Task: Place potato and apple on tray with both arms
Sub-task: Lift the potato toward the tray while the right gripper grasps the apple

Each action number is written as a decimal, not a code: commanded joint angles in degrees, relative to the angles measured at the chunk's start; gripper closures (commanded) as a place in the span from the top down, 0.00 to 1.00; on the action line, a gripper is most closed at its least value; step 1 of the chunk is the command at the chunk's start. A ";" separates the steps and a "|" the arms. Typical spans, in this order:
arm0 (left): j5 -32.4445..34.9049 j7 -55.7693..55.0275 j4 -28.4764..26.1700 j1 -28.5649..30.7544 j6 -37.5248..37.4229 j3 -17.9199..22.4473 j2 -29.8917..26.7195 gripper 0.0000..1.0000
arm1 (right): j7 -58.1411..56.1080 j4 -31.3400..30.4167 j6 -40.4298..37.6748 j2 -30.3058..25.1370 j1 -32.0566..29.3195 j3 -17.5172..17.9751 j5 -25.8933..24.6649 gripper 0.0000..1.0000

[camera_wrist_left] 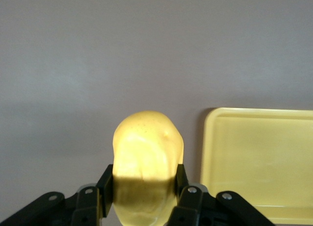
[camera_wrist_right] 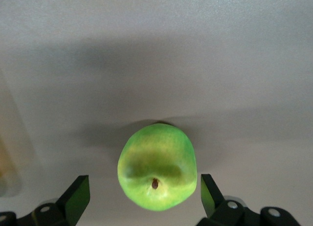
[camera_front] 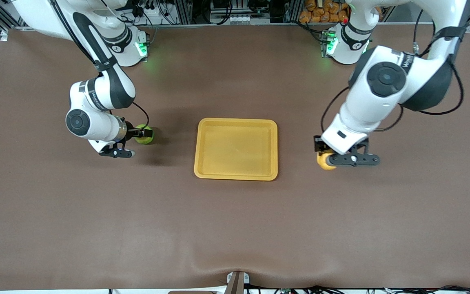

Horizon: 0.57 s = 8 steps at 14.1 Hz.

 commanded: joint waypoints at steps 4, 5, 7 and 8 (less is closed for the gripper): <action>0.59 -13.96 6.61 -8.64 -1.40 -0.29 5.33 0.00 | 0.83 -4.44 2.74 -1.68 -0.14 0.28 -0.81 1.00; 0.85 -15.11 7.49 -10.14 -1.49 -0.20 6.47 0.00 | 0.83 -5.23 3.88 -1.76 -0.14 0.28 -0.81 1.00; 1.12 -15.21 9.33 -12.69 -3.15 0.15 8.76 0.00 | 0.83 -6.55 6.69 -1.33 -0.14 0.28 -0.98 1.00; 1.99 -15.12 10.99 -14.01 -5.16 0.23 10.42 0.00 | 0.83 -7.08 7.92 -1.06 -0.14 0.28 -0.98 1.00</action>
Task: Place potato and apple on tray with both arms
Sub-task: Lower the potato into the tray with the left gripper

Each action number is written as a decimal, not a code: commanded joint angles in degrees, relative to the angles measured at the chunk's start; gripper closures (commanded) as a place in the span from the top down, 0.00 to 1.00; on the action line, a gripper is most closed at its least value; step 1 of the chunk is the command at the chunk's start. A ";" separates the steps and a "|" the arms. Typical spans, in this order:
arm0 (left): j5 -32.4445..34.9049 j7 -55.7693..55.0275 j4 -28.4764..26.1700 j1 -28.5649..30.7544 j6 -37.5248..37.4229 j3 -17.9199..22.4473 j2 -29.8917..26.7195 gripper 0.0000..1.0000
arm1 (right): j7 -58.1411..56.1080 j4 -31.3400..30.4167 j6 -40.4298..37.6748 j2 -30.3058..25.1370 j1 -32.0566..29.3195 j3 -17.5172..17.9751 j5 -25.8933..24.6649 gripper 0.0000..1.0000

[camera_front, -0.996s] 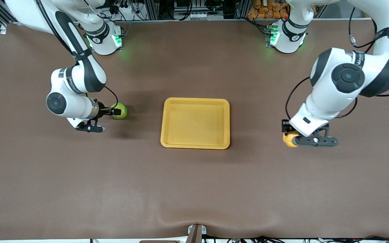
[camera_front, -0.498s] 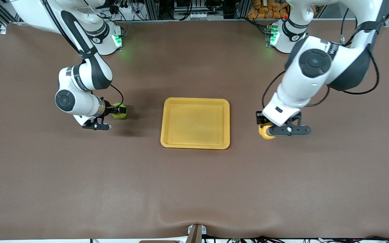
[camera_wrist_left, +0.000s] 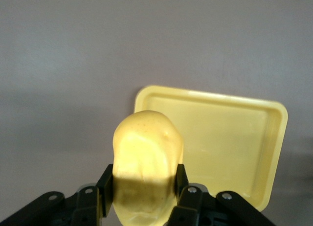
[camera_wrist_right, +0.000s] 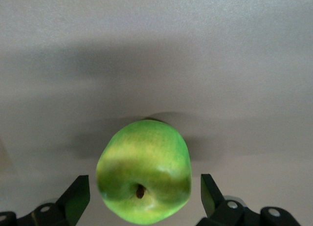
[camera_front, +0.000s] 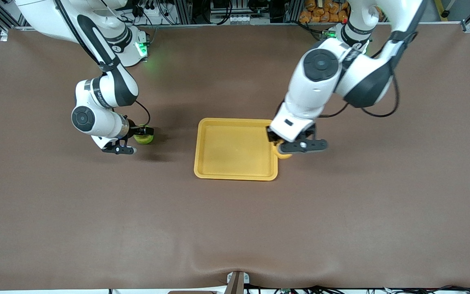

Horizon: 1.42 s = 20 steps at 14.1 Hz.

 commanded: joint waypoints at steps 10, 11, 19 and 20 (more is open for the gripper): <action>23.46 -4.91 9.28 -14.39 -9.80 0.73 15.60 0.00 | 0.84 -2.92 4.72 -0.01 -0.14 0.29 -0.87 0.00; 24.33 -6.33 9.38 -14.66 -9.80 0.73 16.57 0.00 | 0.84 -2.83 4.63 -0.09 -0.23 0.29 -0.87 0.00; 25.22 -11.09 9.29 -14.22 -4.89 2.84 21.14 0.00 | 0.84 1.29 -1.51 -1.24 -0.76 0.29 -0.78 0.00; 25.22 -12.22 9.29 -14.31 -3.92 3.27 21.76 0.00 | 0.92 2.52 -3.09 -1.50 -0.67 0.29 -0.78 0.00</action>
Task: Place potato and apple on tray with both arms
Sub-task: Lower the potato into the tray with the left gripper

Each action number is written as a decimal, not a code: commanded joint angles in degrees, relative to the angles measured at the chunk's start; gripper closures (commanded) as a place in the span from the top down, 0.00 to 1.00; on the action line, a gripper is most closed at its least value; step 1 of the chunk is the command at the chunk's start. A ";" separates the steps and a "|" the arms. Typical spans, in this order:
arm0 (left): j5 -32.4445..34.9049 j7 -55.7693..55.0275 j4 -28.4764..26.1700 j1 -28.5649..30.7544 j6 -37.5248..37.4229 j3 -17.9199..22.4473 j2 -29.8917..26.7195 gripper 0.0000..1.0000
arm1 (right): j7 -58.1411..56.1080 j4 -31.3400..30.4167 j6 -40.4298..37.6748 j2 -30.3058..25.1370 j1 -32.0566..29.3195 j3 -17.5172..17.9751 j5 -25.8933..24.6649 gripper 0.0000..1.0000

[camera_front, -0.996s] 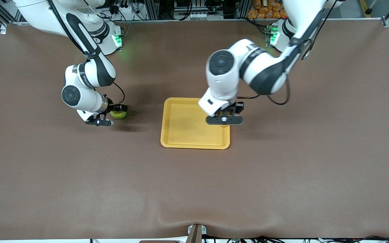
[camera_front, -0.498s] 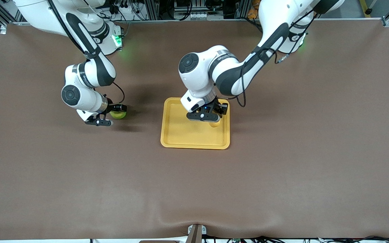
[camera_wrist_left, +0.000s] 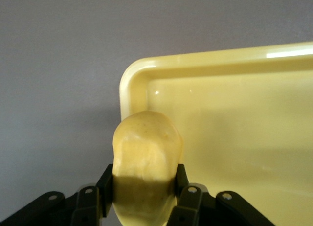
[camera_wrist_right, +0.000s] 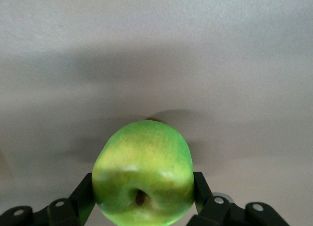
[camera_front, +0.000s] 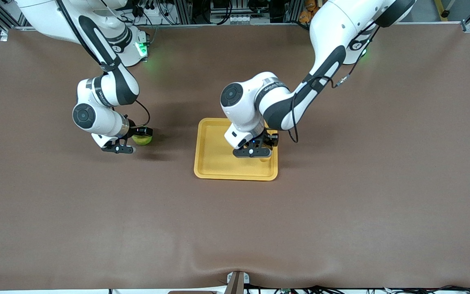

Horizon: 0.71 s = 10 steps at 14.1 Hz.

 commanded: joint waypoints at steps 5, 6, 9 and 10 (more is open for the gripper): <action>1.49 -3.84 1.96 -0.69 3.41 2.14 4.61 0.00 | 1.45 7.95 -12.00 -2.14 -0.24 0.44 -0.46 0.00; 1.49 -3.92 1.96 -0.69 3.50 2.24 4.88 0.00 | 2.15 8.75 -13.16 -2.13 -0.06 0.53 -0.38 0.00; 1.31 -4.97 1.96 -0.69 4.03 2.24 5.85 0.40 | 4.87 9.45 -13.87 -2.13 -0.06 2.37 -0.11 0.00; 1.40 -5.76 1.87 -0.69 4.46 2.24 6.02 0.99 | 6.18 9.80 -14.48 -2.13 0.02 2.55 -0.11 0.00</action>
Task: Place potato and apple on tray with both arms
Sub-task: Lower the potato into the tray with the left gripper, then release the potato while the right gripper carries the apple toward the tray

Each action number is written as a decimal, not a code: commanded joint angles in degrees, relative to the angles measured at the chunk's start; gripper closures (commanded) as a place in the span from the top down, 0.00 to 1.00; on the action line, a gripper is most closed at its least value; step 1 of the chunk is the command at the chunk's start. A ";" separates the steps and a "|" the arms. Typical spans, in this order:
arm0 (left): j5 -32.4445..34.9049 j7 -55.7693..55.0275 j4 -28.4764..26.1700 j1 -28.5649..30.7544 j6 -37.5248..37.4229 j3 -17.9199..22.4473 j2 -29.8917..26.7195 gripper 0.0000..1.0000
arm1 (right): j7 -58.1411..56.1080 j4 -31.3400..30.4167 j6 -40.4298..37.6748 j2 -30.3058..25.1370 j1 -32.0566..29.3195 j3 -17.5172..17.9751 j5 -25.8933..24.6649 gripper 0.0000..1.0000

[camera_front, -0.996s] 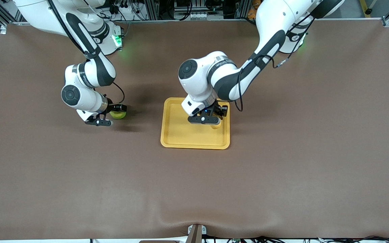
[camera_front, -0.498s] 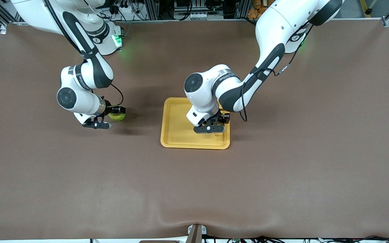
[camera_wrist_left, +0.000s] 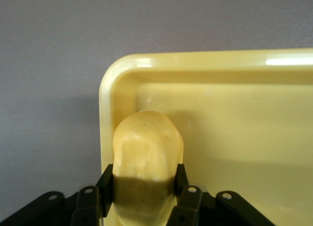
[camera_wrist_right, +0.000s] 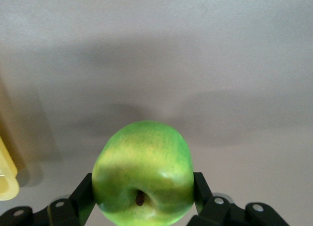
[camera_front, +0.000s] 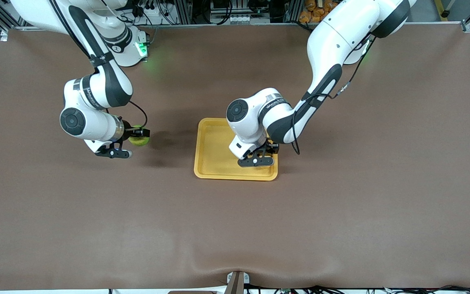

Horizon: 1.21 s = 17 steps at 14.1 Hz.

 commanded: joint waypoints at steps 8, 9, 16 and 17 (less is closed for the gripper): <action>-5.09 -1.89 1.84 1.24 -2.05 -0.11 -9.18 1.00 | 14.62 5.74 -3.45 0.19 -0.14 8.55 0.23 0.00; -6.50 -1.45 1.75 2.98 -2.05 -0.10 -11.46 1.00 | 16.73 6.36 -3.36 0.80 -0.05 9.09 0.23 0.00; -15.21 16.01 1.75 15.38 -5.02 -0.72 -19.92 1.00 | 26.14 12.76 -2.92 5.81 0.82 13.04 0.32 0.00; -15.56 19.96 1.66 16.52 -6.69 -0.72 -20.79 1.00 | 28.24 14.08 -2.92 6.95 0.83 13.65 0.32 0.00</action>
